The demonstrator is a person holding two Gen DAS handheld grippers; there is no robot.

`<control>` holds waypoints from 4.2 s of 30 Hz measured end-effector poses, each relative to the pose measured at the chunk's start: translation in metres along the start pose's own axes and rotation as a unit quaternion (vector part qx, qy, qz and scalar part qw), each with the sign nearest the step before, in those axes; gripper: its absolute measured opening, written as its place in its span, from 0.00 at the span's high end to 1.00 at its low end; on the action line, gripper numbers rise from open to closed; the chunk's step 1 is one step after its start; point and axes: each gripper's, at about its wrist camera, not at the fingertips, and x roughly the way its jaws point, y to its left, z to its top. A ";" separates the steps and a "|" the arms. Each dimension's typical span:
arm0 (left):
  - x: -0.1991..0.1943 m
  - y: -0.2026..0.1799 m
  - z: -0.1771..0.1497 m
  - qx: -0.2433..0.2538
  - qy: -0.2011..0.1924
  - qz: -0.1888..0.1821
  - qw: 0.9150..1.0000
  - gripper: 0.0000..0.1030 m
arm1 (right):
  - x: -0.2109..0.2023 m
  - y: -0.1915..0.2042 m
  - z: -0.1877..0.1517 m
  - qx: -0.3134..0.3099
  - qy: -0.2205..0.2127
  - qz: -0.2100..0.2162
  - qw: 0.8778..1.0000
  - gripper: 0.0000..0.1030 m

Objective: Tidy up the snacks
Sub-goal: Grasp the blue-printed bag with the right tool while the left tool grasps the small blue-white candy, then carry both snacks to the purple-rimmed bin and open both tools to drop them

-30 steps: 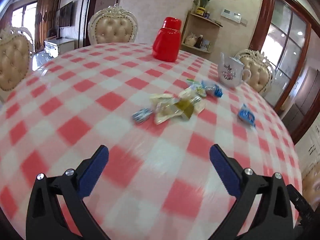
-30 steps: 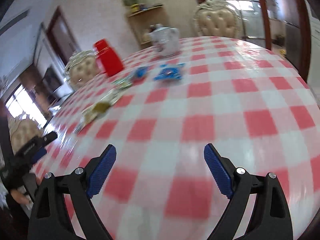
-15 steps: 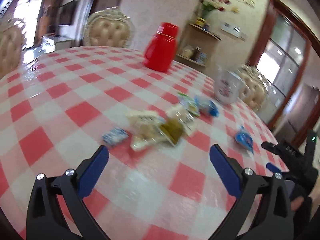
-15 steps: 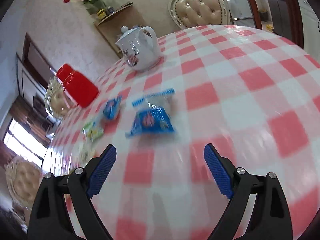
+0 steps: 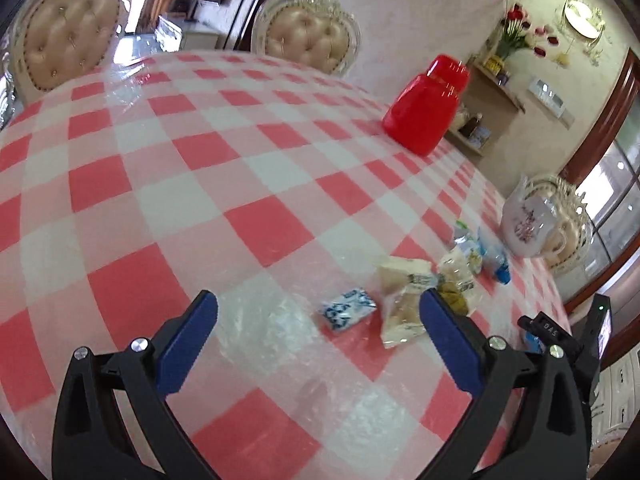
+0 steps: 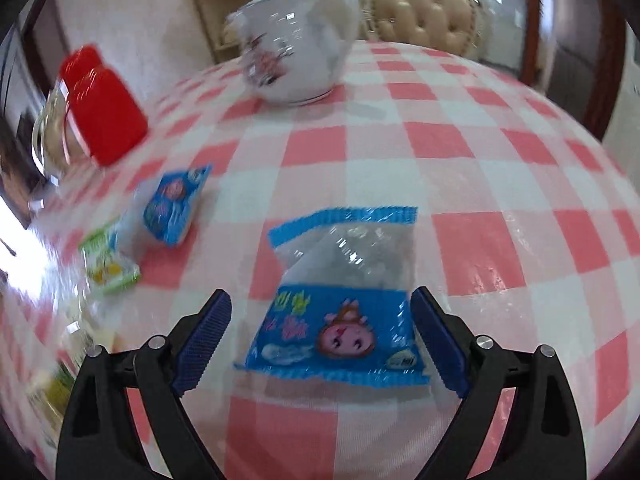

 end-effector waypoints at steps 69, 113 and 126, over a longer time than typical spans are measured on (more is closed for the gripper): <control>-0.142 -0.009 -0.115 0.225 0.016 -0.144 0.964 0.79 | -0.248 0.003 -0.235 -0.054 -0.091 0.206 0.973 0.36; -0.361 0.242 -0.101 0.184 -0.109 -0.011 0.977 0.79 | -0.407 0.237 -0.430 -0.380 -0.064 0.362 0.849 0.36; -0.352 0.320 -0.097 0.152 -0.079 0.058 0.984 0.79 | -0.410 0.290 -0.495 -0.472 -0.012 0.394 0.789 0.36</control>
